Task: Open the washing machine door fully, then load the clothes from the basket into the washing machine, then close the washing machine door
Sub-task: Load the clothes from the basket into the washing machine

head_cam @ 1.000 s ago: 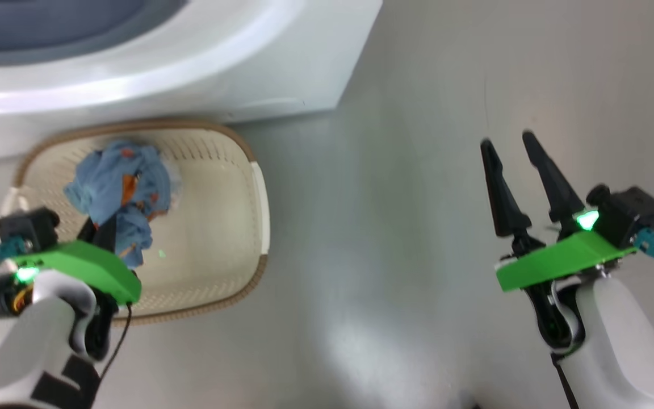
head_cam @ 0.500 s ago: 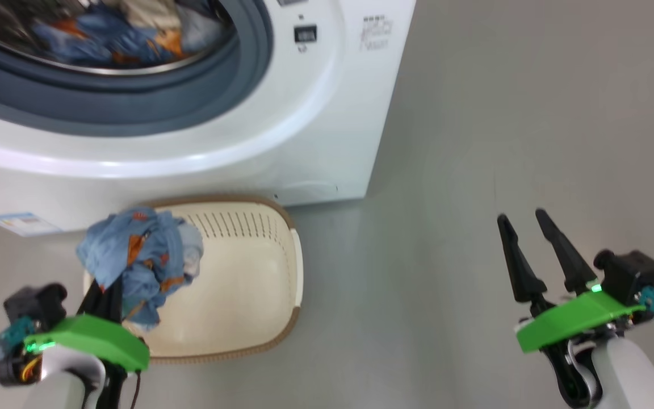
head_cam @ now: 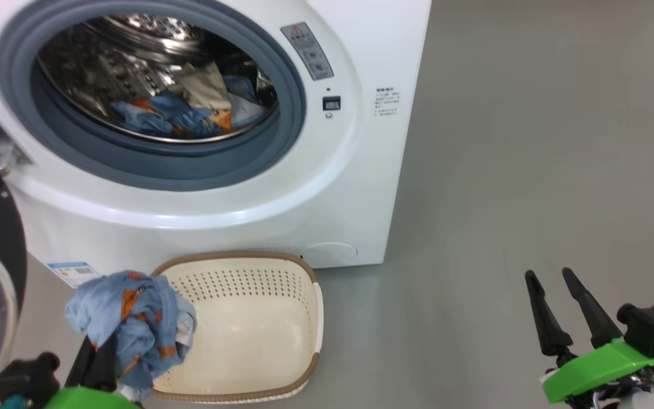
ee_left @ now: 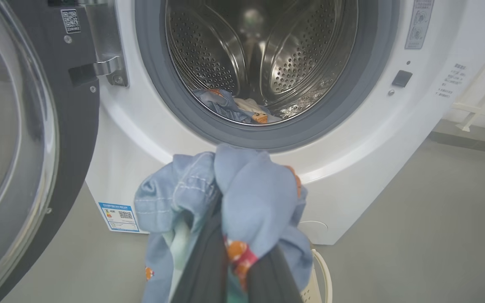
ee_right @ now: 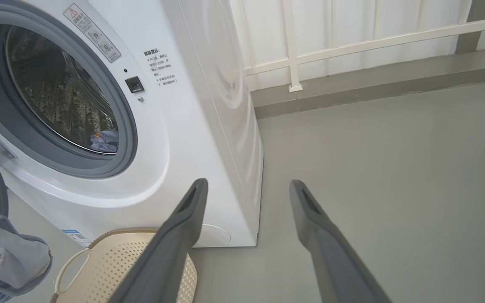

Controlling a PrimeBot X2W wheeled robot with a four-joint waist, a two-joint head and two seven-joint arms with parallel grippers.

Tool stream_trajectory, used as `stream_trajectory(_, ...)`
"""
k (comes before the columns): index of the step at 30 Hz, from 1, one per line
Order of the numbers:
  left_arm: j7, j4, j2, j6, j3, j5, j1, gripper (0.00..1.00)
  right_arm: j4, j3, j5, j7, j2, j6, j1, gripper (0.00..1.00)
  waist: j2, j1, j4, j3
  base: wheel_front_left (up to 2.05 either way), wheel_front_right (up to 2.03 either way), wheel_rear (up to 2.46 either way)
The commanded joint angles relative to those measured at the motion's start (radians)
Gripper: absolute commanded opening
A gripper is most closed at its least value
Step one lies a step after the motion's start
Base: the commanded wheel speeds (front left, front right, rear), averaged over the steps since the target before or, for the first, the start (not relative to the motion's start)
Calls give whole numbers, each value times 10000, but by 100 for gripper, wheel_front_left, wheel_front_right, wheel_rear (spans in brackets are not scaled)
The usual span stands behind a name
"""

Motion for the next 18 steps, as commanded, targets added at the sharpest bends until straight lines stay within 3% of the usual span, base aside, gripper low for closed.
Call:
stream_trajectory(1, -64, -482, 114, -16, 517, 145, 112, 0, -284, 101, 147, -49, -177, 16, 149, 100, 0, 0, 199, -296, 0, 0, 0)
stream_trajectory(18, -64, -2012, -491, -16, 1225, 715, 1405, 0, -511, -336, 79, -49, -39, 16, 631, 100, 0, 0, 276, -287, 0, 0, 0)
